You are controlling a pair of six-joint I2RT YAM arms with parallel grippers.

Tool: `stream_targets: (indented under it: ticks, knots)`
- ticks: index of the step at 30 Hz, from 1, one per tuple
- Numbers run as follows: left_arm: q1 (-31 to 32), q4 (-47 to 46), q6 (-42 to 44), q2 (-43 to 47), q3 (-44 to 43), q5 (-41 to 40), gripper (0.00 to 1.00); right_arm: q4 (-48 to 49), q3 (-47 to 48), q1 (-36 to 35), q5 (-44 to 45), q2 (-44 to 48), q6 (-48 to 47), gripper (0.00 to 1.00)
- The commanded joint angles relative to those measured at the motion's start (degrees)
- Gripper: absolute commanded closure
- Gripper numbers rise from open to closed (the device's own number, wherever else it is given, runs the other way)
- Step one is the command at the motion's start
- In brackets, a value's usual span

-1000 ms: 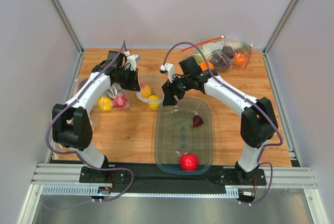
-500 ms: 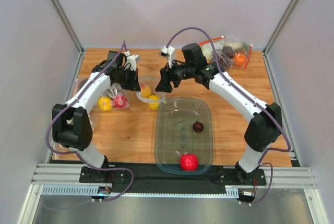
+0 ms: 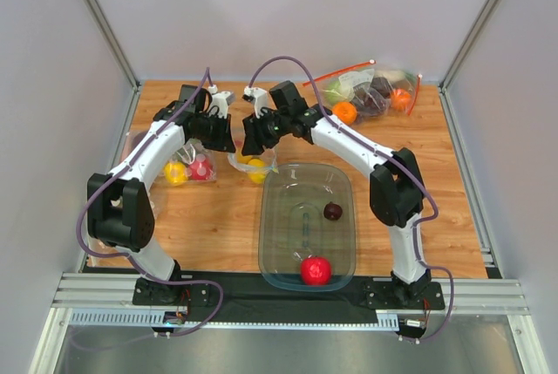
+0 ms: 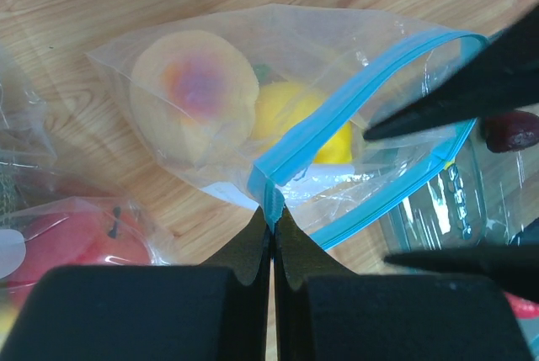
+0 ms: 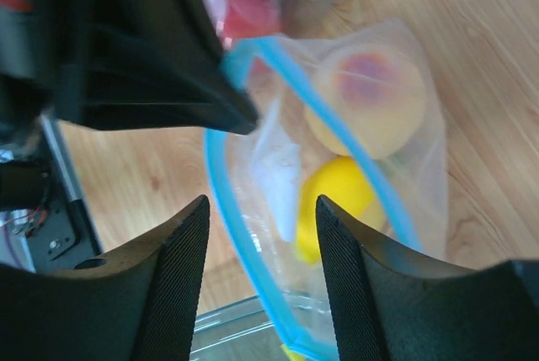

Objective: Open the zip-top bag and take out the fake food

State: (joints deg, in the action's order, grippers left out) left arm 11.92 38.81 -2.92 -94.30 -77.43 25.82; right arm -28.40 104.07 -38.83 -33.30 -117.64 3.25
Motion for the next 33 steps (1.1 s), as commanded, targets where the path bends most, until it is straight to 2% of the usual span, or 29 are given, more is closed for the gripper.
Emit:
stream_targets:
  ticks: [1,5,23,33]
  knots:
    - [-0.1,-0.3,0.5,1.8,-2.4,1.6,1.00,-2.6,3.9,-0.5,7.8,-1.8,1.1,0.46]
    - [-0.1,-0.4,0.5,1.9,-2.4,1.8,1.00,-3.6,3.6,-1.4,14.9,-3.3,0.7,0.46]
    - [-0.1,-0.5,0.4,2.5,-2.3,2.2,1.00,-9.5,7.4,-8.0,31.9,-9.4,-5.2,0.46]
    - [-0.1,-1.2,-0.3,3.2,-1.7,-0.4,1.00,-15.3,5.4,-8.5,31.6,-9.2,-2.1,0.43]
